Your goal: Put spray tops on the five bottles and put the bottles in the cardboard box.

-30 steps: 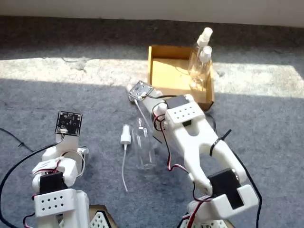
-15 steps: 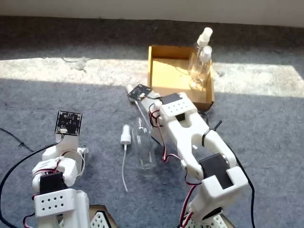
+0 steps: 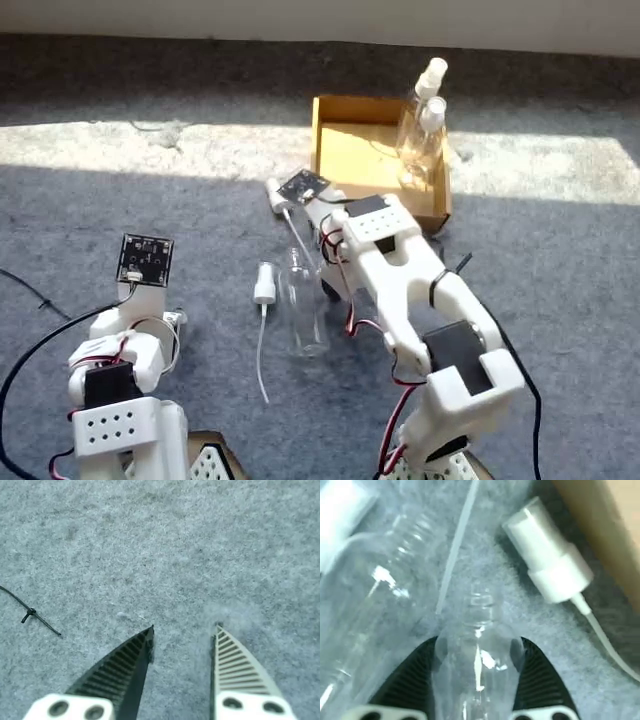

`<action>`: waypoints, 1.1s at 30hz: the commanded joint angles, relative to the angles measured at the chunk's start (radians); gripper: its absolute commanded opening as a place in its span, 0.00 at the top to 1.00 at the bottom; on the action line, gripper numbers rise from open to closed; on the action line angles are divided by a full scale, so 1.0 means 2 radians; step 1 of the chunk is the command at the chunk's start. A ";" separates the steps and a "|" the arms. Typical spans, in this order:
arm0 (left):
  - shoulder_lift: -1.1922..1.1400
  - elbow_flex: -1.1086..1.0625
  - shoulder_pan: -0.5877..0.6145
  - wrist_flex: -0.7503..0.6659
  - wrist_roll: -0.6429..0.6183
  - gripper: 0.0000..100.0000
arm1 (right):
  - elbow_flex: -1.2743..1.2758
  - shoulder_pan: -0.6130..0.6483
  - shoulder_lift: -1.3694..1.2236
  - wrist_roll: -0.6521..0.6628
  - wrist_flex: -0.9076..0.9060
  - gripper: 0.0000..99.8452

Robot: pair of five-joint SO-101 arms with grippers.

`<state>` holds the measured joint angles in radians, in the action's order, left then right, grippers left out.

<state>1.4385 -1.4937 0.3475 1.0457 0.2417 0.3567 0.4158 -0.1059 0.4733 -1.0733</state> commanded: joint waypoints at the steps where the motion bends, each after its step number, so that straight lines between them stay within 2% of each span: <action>1: 0.002 0.020 -0.016 -0.009 0.003 0.82 | 0.027 -0.023 0.099 -0.009 0.001 1.00; 7: 0.000 0.089 -0.059 -0.003 0.001 0.82 | 0.208 -0.026 0.281 -0.009 0.089 1.00; 10: -0.017 0.139 -0.086 0.033 0.002 0.83 | 0.305 -0.026 0.370 -0.009 0.140 1.00; 18: -0.219 0.319 -0.159 0.069 -0.001 0.83 | 0.451 -0.026 0.549 -0.021 0.170 1.00; 24: -0.377 0.393 -0.209 0.065 -0.052 0.83 | 0.490 -0.026 0.629 -0.041 0.170 1.00; 28: -0.427 0.402 -0.227 0.053 -0.058 0.83 | 0.527 -0.026 0.647 -0.041 0.204 1.00; 33: -0.473 0.399 -0.227 0.012 -0.097 0.82 | 0.573 -0.026 0.649 -0.041 0.255 1.00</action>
<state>0.5455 -0.7419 -0.0898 1.1254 0.0944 1.4876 0.3759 1.1784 0.3982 -0.6099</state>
